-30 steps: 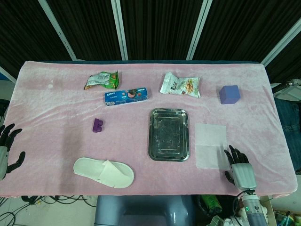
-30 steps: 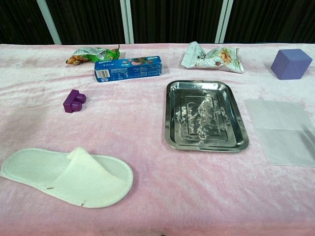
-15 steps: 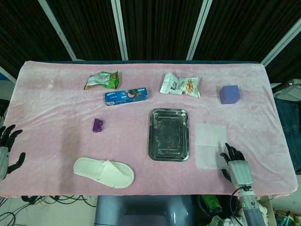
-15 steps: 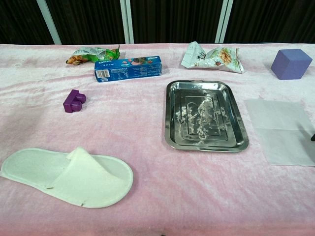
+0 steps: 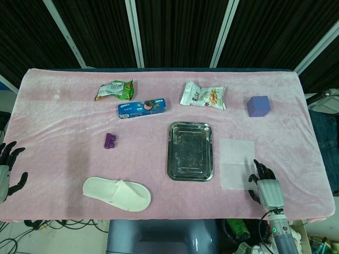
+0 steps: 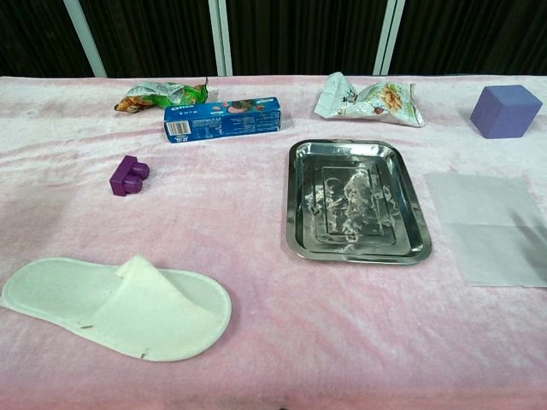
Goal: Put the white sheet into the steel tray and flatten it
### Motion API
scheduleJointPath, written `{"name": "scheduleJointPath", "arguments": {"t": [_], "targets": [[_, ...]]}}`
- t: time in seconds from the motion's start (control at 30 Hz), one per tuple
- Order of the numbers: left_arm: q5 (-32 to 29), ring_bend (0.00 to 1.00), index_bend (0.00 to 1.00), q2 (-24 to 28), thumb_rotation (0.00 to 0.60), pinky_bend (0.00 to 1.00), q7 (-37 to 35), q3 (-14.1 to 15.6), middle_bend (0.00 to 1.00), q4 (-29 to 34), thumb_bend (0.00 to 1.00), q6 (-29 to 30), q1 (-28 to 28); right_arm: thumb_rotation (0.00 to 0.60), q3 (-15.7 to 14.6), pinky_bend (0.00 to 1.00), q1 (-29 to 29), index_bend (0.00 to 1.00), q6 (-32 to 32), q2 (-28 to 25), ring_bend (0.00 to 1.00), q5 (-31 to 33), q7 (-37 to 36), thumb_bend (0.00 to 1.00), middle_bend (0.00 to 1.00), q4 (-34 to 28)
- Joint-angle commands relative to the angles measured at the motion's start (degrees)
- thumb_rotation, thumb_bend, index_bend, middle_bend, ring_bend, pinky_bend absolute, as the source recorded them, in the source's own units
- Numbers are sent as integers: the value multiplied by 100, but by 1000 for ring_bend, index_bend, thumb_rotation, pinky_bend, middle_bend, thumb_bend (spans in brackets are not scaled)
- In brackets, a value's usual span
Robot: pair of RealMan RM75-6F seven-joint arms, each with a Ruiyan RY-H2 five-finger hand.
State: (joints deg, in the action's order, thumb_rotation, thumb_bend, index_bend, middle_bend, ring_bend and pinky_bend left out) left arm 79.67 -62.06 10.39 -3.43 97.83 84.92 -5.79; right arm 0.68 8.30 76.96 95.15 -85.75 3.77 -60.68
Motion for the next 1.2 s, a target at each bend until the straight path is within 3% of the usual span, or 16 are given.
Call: {"name": "scheduleJointPath", "arguments": {"t": [0.03,0.57,0.73,0.97,1.2], "targets": [[1,0,195,-2,600,0,11,-6,69,0,375,5,3,600,1,178,3,569,-4,5,104,0,-35,248,37,-8],[31,0,194,-14,600,0,11,-25,69,5,375,2,14,600,-15,178,27,661,-38,-21,105,-30,-353,368,37,-95],[93,0,194,19,600,0,49,-51,69,53,375,43,3,600,78,178,126,701,-151,-245,106,6,-781,439,38,-491],[-69,0,194,123,600,0,414,-79,65,480,375,-110,-70,600,161,178,272,713,-170,-495,106,-58,-713,446,38,-836],[-224,0,194,-65,600,0,622,-84,64,506,375,-197,-114,600,172,178,539,731,-375,-633,105,-200,-501,446,38,-1259]]}}
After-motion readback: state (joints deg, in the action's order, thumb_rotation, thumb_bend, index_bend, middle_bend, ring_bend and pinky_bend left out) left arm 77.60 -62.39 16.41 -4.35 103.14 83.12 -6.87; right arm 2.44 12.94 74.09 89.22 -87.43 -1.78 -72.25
